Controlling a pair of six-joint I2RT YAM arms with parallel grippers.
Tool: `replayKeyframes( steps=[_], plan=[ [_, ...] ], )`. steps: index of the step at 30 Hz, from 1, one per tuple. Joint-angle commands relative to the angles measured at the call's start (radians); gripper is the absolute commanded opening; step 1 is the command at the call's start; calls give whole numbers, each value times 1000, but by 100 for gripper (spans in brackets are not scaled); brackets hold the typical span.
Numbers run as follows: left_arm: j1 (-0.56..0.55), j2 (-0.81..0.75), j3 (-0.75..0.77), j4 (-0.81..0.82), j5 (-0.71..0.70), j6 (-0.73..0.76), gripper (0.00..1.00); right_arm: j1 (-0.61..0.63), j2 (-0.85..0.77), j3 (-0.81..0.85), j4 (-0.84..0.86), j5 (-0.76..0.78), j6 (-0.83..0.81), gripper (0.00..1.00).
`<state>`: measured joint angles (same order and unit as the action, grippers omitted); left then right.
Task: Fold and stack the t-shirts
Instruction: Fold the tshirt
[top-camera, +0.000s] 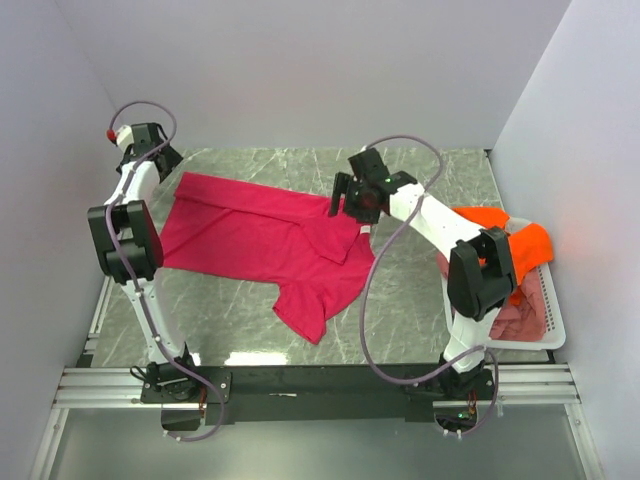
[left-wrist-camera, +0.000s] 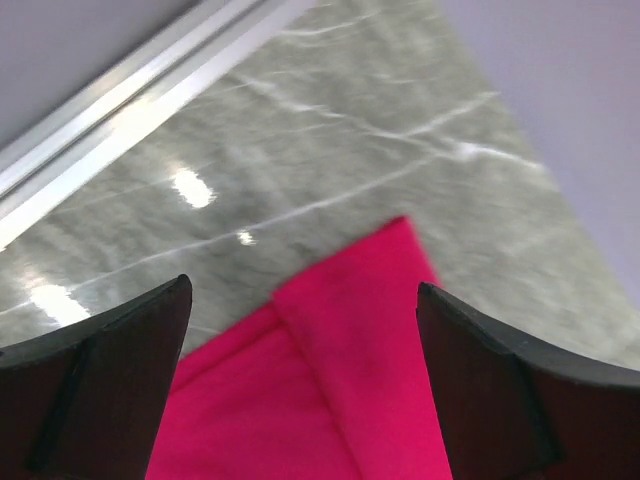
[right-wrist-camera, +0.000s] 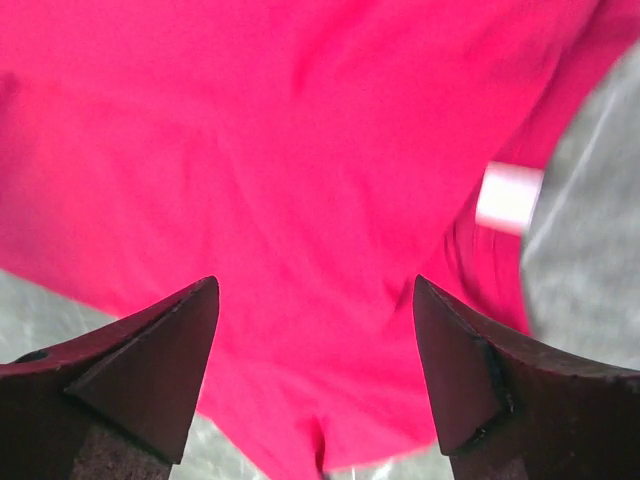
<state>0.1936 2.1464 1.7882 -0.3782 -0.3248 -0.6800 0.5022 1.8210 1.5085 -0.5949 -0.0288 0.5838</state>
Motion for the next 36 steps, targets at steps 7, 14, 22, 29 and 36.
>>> replayKeyframes(
  steps=[7,14,22,29,36],
  plan=[
    [-48,124,149,29,251,36,99,-70,265,297,40,-65,-59,86],
    [-56,195,142,21,244,19,99,-74,351,308,15,-36,-62,86],
    [-56,126,-56,55,187,-21,99,-119,366,216,-23,-14,-22,86],
    [-85,93,-116,-18,136,-81,100,-203,469,369,-114,-36,-62,86],
    [-137,61,-147,-22,70,-145,99,-284,592,565,-149,-128,-139,86]
  ],
)
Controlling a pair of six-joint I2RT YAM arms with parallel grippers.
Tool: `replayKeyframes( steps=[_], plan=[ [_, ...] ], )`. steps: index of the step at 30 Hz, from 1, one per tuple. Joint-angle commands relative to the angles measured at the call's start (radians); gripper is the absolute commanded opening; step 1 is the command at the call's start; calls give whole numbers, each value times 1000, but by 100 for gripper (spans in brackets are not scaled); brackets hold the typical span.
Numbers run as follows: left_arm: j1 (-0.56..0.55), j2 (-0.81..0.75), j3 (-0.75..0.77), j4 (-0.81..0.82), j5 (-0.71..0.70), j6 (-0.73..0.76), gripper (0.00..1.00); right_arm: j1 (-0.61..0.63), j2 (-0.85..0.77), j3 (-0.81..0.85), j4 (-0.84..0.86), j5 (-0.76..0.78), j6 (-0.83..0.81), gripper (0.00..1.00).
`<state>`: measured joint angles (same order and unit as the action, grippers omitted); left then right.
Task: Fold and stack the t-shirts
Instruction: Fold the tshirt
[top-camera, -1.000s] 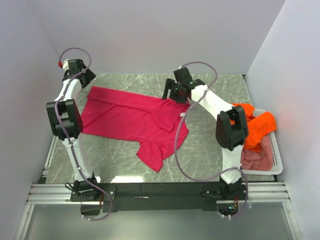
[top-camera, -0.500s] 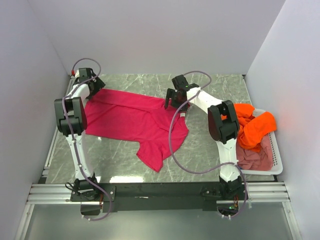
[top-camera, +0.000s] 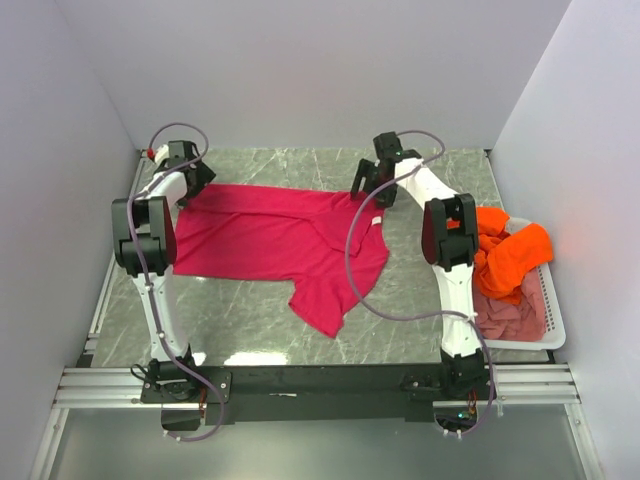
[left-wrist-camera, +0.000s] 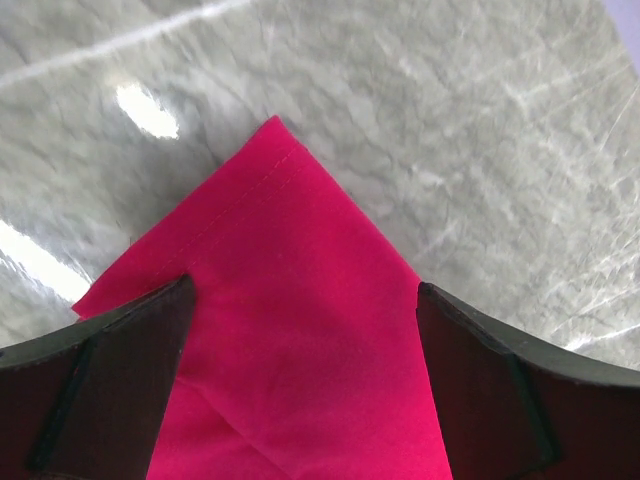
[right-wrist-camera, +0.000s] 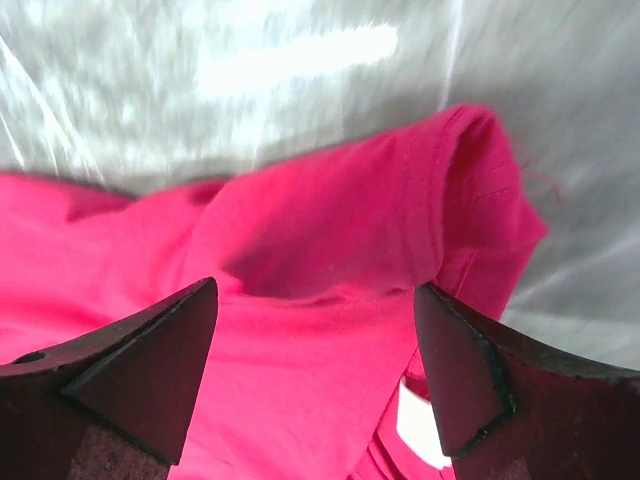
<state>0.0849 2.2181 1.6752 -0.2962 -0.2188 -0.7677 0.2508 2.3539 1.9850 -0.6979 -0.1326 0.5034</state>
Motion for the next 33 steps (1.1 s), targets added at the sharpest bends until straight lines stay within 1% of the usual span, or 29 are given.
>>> replayKeyframes(
  steps=[1,4,8,10,11,12,13,14,18,19,21,22,24,25,26,27,28,29,30,31,32,33],
  plan=[
    [-28,-6,-31,-104,-42,-65,99,-38,96,159,-61,-21,-63,86],
    [-28,34,46,-135,-34,-76,99,-65,148,262,-88,-28,-85,86],
    [-28,89,104,-115,-56,-70,99,-97,150,282,-9,-79,-106,86],
    [-20,113,170,-130,-59,-67,100,-108,139,288,37,-87,-118,86],
    [-17,133,196,-141,-66,-61,100,-108,134,293,44,-85,-144,86],
    [-17,144,227,-188,-68,-59,99,-108,131,304,47,-82,-160,86],
    [-16,152,280,-205,-71,-56,99,-108,124,322,48,-76,-173,86],
    [-14,156,294,-215,-73,-55,99,-108,116,328,46,-76,-201,86],
    [-17,114,340,-211,-34,-16,99,-107,44,341,29,-71,-249,87],
    [-17,98,354,-228,-27,-2,99,-102,-5,331,23,-64,-255,87],
    [-17,28,345,-247,-21,4,99,-93,-66,298,24,-46,-269,87],
    [-17,-39,304,-267,-25,2,99,-78,-140,238,31,-32,-273,87],
    [-17,-127,232,-296,-46,-10,99,-53,-224,149,60,-3,-270,87],
    [-17,-174,124,-303,-66,-34,99,-38,-314,41,75,13,-267,87],
    [-14,-280,59,-314,-98,-51,99,-3,-362,-22,104,49,-258,87],
    [-10,-332,-10,-316,-109,-71,99,16,-411,-87,122,73,-249,87],
    [-7,-384,-149,-314,-116,-109,99,40,-501,-215,138,102,-234,87],
    [7,-478,-217,-317,-119,-142,99,60,-548,-283,156,122,-211,87],
    [16,-524,-286,-346,-134,-189,99,106,-592,-349,194,166,-192,87],
    [24,-564,-418,-339,-122,-264,99,125,-672,-462,215,183,-171,87],
    [45,-634,-478,-316,-94,-271,99,142,-711,-523,237,185,-134,87],
    [61,-664,-523,-296,-77,-274,99,169,-744,-575,271,176,-112,87]
  ],
)
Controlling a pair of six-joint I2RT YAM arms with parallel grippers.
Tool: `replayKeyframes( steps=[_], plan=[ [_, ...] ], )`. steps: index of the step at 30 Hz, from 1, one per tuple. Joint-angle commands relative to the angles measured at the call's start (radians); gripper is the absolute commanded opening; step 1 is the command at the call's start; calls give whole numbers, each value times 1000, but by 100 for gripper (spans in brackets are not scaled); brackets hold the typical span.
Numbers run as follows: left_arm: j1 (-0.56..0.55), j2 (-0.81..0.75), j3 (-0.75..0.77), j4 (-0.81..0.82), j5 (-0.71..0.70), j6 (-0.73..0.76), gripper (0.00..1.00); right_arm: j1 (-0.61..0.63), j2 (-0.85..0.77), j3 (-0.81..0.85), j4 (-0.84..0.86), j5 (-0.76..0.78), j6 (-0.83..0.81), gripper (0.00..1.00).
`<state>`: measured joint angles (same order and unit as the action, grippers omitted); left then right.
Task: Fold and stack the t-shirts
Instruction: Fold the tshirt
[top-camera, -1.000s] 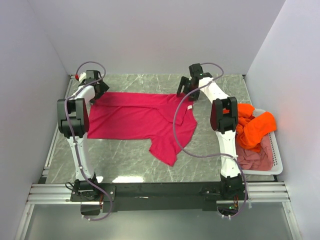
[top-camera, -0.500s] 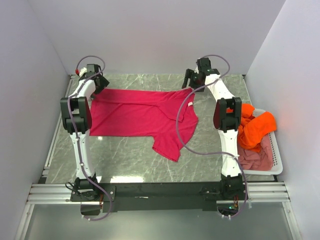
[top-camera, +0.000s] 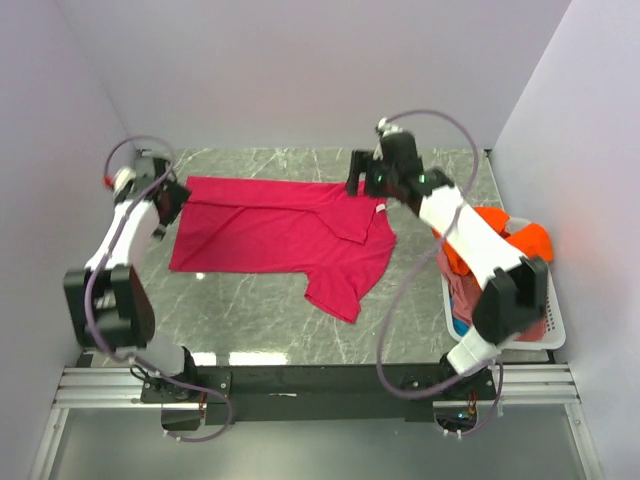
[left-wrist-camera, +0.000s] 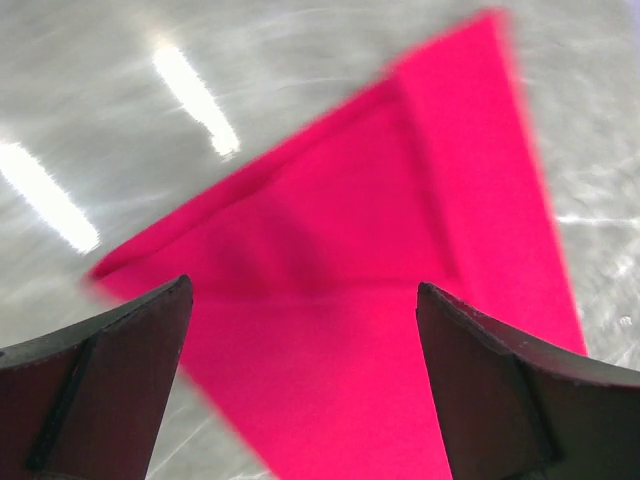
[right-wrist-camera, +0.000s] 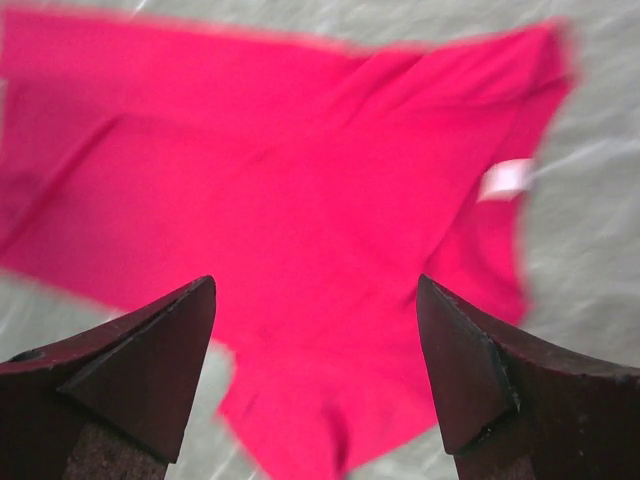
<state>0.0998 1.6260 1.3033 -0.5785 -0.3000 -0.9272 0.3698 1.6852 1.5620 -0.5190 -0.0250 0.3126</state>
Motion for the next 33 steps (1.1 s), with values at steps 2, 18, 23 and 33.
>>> replayKeyframes(
  steps=[2,18,23,33],
  plan=[
    [70,-109,-216,-94,-49,-197,99,73,-159,-285,132,28,126,87],
    [143,-72,-411,132,-25,-142,83,262,-251,-556,136,8,135,86],
    [146,-22,-394,167,9,-98,71,291,-260,-594,116,14,137,85],
    [147,52,-363,140,-7,-96,1,507,-282,-669,59,37,88,77]
  ],
)
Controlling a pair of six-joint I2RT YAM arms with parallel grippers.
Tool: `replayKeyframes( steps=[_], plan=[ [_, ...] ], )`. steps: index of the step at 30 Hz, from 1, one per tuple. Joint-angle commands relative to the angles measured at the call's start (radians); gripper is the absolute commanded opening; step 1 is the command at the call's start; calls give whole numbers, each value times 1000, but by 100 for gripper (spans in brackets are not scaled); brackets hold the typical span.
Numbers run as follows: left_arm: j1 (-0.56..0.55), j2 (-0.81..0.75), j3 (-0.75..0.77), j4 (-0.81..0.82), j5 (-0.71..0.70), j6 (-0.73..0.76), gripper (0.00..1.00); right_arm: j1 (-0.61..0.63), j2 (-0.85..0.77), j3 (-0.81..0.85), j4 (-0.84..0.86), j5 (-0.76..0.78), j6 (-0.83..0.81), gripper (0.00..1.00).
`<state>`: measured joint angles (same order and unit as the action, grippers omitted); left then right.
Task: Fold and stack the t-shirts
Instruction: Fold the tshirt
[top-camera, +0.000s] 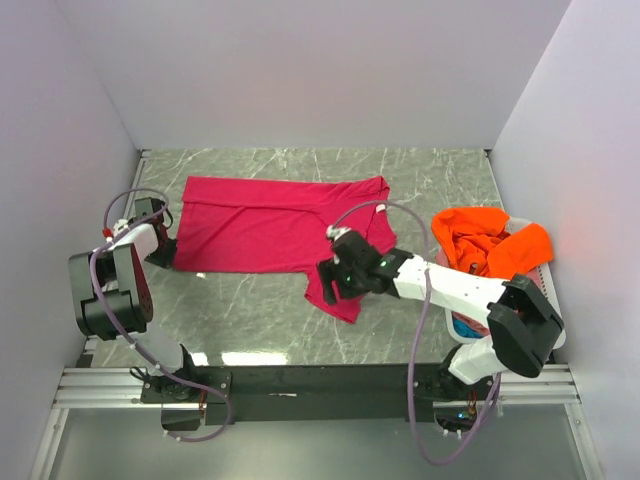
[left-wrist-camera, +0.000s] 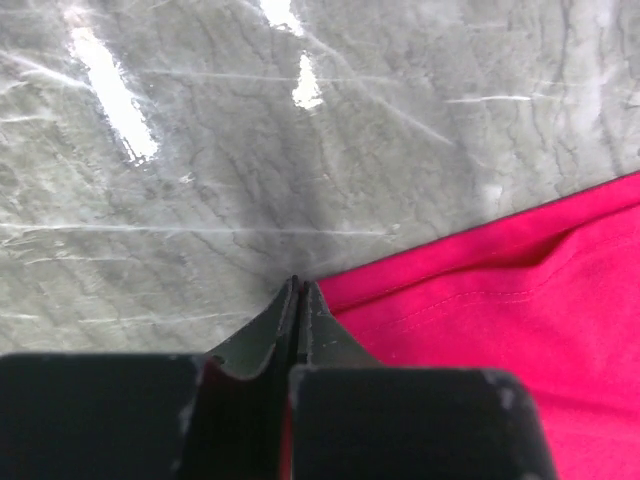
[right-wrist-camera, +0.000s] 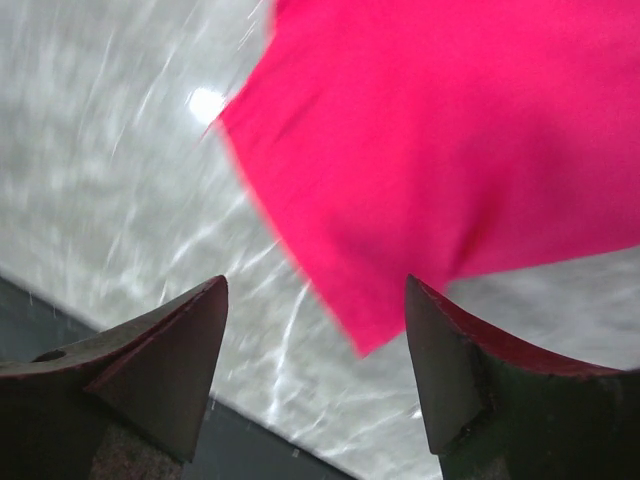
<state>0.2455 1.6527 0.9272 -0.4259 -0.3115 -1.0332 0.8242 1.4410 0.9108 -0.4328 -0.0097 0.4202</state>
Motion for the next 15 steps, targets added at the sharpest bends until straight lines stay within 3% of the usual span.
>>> replayKeyframes(
  steps=[1,10,15],
  plan=[
    [1,19,13,-13,-1,12,1,88,-34,-20,-33,19,-17,76],
    [1,2,7,-14,0,32,1,148,77,-7,-101,161,-23,72],
    [1,-8,10,-36,-21,15,1,147,156,-4,-95,142,-29,66]
  ],
)
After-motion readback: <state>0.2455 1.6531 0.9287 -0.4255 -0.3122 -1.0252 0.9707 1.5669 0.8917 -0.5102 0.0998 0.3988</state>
